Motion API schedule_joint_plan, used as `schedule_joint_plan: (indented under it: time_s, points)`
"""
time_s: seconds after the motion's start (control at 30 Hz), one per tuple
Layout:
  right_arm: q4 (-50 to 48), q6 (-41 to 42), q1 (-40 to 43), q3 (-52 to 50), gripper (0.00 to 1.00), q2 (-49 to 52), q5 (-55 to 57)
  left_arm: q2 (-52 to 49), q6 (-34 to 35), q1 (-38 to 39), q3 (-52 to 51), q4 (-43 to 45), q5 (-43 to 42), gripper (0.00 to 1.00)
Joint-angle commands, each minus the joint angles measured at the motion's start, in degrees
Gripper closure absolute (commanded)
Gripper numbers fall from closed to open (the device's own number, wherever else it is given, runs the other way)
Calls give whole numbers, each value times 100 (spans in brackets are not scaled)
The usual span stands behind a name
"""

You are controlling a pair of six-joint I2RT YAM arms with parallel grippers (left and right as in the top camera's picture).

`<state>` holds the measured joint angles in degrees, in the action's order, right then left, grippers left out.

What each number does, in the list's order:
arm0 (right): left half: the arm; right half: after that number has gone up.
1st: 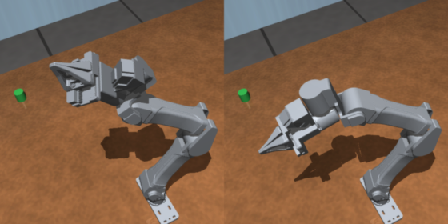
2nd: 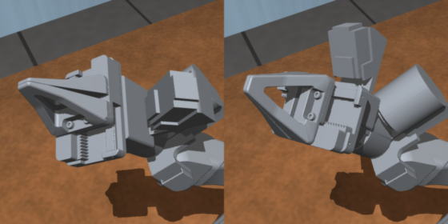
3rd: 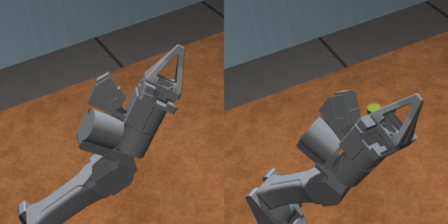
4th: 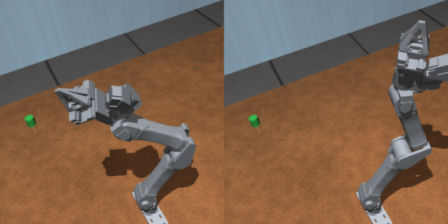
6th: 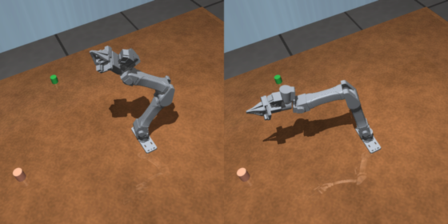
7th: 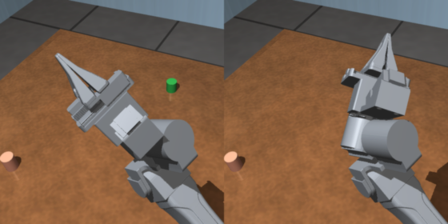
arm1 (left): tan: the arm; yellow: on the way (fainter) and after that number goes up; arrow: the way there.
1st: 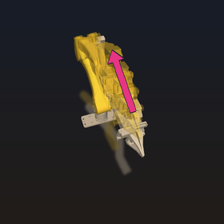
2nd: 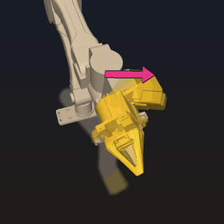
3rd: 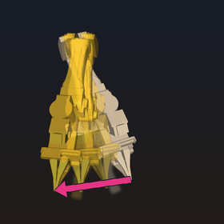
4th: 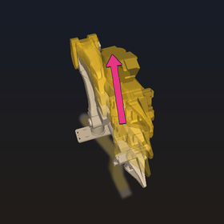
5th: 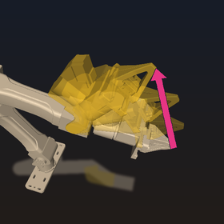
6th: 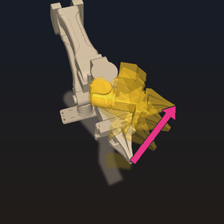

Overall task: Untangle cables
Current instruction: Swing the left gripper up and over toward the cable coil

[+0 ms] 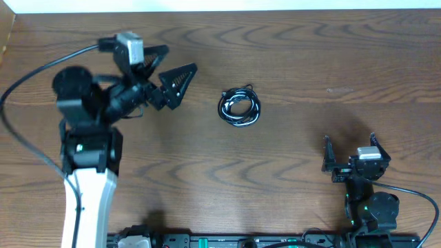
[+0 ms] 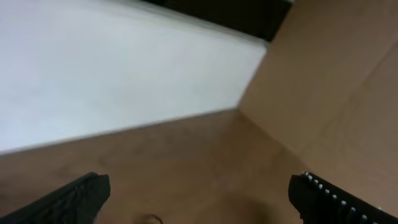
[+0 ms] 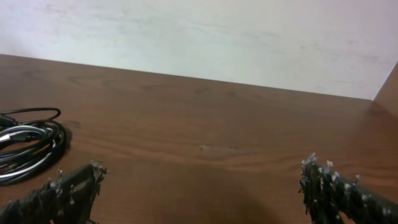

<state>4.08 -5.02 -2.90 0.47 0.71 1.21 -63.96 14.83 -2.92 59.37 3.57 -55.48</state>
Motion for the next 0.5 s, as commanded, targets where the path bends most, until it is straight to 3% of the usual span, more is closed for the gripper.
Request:
schedule_joint_plan:
  time_s: [0.0,0.17,0.27,0.47]
  points:
    - [22,24,-15,-15,1,-33,-9,-378,17,-28,173,-39,-1043,2]
    - [22,24,-15,-15,1,-33,-9,-684,11,-28,173,116,-1182,2]
    - [20,24,-15,-15,1,-33,-9,-651,345,-28,192,-258,-122,2]
    - [22,24,-15,-15,1,-33,-9,-621,-116,-22,713,-1908,1537,2]
